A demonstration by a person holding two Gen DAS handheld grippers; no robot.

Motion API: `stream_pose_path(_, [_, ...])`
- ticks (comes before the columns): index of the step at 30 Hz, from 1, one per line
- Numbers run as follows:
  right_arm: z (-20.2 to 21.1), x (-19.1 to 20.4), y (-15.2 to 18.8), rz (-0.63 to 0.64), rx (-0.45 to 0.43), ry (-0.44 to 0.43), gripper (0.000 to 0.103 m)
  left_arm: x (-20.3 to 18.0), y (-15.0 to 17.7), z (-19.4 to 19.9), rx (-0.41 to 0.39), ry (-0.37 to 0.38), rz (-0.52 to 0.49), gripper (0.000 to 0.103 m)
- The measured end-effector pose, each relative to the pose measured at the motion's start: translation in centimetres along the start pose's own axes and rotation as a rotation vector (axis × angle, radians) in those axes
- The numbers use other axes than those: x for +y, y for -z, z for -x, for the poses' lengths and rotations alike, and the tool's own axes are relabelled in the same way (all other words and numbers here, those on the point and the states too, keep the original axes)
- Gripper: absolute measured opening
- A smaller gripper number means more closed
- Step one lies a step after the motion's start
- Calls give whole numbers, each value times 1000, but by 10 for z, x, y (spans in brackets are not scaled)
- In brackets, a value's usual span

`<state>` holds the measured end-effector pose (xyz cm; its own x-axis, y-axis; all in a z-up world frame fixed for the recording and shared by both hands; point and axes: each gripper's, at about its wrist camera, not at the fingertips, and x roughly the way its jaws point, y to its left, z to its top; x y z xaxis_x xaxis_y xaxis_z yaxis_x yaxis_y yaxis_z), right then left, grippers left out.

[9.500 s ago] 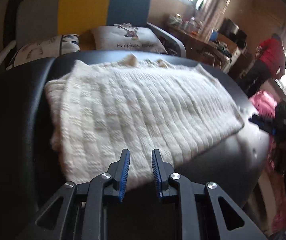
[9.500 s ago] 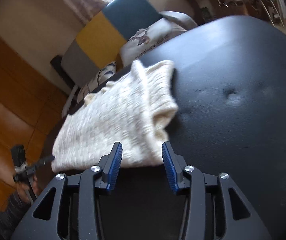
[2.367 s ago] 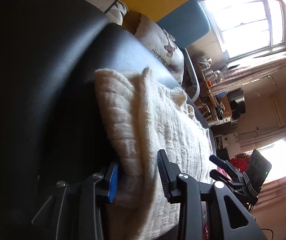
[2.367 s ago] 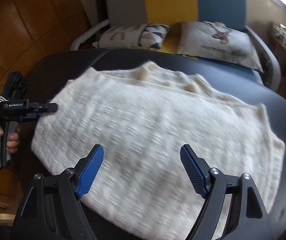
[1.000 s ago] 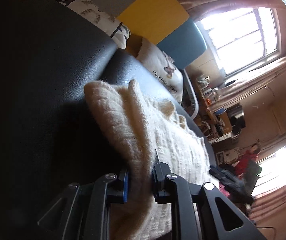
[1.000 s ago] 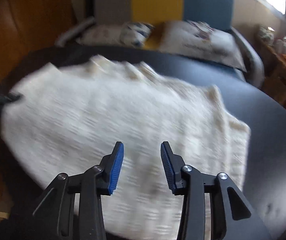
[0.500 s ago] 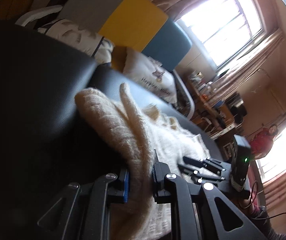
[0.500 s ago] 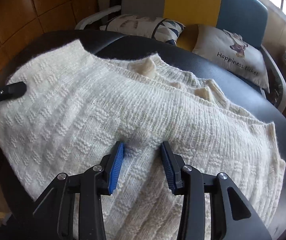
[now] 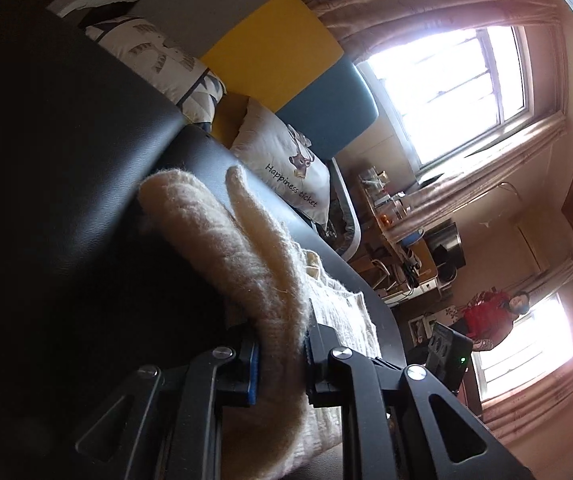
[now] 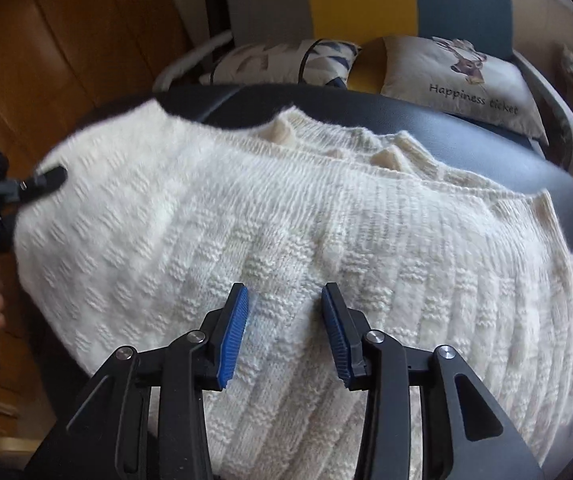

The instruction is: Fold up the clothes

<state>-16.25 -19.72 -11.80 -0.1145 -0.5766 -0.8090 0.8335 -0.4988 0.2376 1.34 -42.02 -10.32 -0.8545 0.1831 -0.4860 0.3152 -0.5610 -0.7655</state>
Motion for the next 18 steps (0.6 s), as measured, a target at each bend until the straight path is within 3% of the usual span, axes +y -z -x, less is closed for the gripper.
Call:
stream_pose_path(5, [17, -15, 7, -12, -24, 12, 42, -18, -1, -4, 6, -20, -23, 14])
stream_pose_path(11, [27, -32, 19, -34, -30, 26, 42, -40, 4, -15, 46, -178, -133, 13])
stream_pose_path(18, [41, -54, 36, -64, -38, 69, 42, -67, 6, -17, 52, -110, -175, 13])
